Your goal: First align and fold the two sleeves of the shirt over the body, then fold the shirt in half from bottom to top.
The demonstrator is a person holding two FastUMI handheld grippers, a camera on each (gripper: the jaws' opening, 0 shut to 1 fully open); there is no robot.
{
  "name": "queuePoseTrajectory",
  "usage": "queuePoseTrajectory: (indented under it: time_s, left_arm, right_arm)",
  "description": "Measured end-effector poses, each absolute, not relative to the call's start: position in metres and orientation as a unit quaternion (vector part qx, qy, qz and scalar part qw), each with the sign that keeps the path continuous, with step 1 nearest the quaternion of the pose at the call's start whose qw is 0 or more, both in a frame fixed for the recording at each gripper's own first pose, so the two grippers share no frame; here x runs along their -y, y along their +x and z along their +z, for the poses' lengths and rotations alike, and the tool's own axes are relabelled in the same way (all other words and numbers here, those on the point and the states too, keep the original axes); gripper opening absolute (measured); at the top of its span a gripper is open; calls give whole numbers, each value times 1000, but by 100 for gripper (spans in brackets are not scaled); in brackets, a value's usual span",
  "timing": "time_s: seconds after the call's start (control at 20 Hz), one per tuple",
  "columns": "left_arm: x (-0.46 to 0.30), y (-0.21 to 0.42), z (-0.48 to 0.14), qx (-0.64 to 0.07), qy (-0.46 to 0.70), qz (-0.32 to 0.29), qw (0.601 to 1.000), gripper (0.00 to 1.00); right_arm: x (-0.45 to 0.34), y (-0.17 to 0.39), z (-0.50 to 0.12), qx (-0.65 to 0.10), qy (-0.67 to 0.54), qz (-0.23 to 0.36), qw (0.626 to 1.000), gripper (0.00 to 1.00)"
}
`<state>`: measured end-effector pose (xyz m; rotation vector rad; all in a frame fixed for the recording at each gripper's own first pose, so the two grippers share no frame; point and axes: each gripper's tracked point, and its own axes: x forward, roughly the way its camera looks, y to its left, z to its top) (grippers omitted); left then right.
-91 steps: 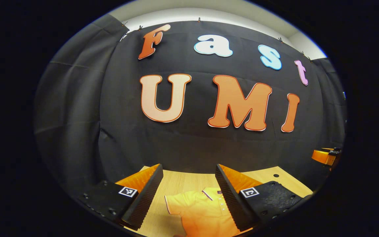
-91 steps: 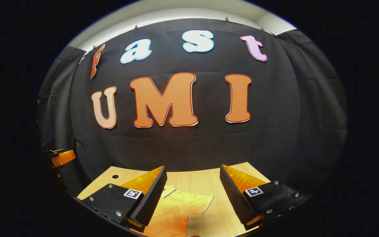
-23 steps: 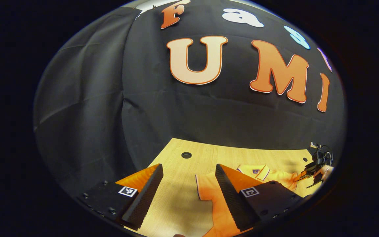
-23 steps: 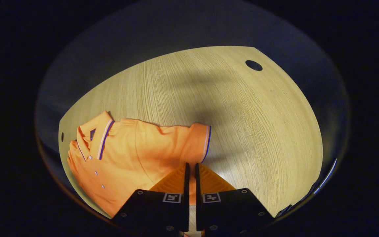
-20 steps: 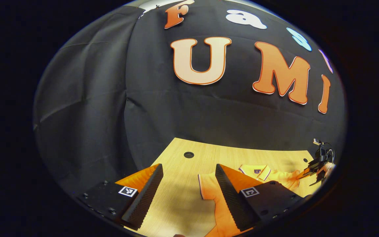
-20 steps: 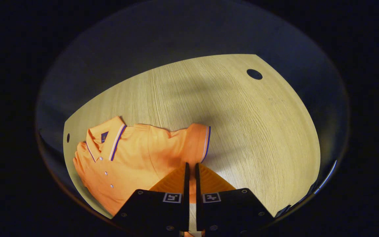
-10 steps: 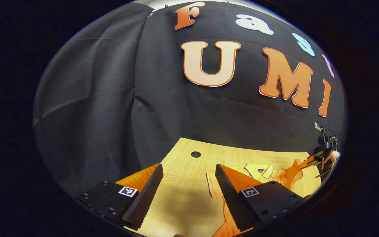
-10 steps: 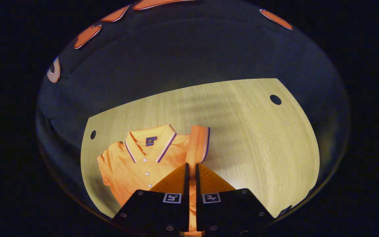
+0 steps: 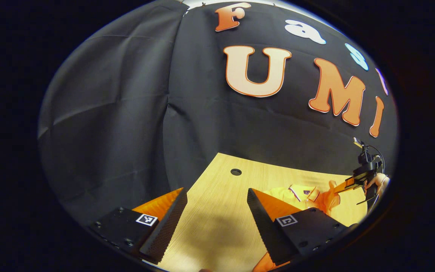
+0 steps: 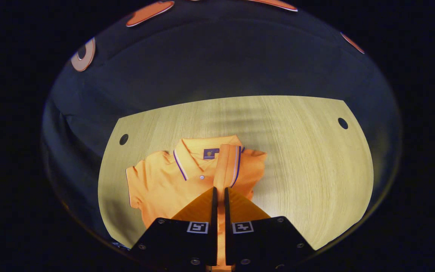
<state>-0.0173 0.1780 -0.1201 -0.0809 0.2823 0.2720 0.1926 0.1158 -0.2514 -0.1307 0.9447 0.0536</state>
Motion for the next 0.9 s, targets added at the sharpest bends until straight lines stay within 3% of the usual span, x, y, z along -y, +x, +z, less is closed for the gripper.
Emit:
queuePoseTrajectory:
  time_s: [0.55,0.65,0.7,0.75,0.8,0.9]
  left_arm:
    - [-185,-16,-132,-165,-33,129,977,98]
    - [-183,-14,-134,-168,-35,126,977,98]
    - [-180,-12,-135,-170,-36,123,977,98]
    - [-177,-9,-137,-173,-37,120,977,98]
    - [-173,-5,-138,-176,-38,116,977,98]
    - [-163,2,-143,-182,-42,106,977,98]
  right_arm:
    - [-167,191,-308,-478,-67,71,873,9]
    - [-174,189,-312,-484,-61,82,869,17]
    - [-174,188,-313,-486,-63,83,868,37]
    - [-174,188,-313,-485,-65,83,868,42]
    - [-173,188,-315,-485,-66,83,868,57]
    - [-169,190,-309,-476,-67,78,874,100]
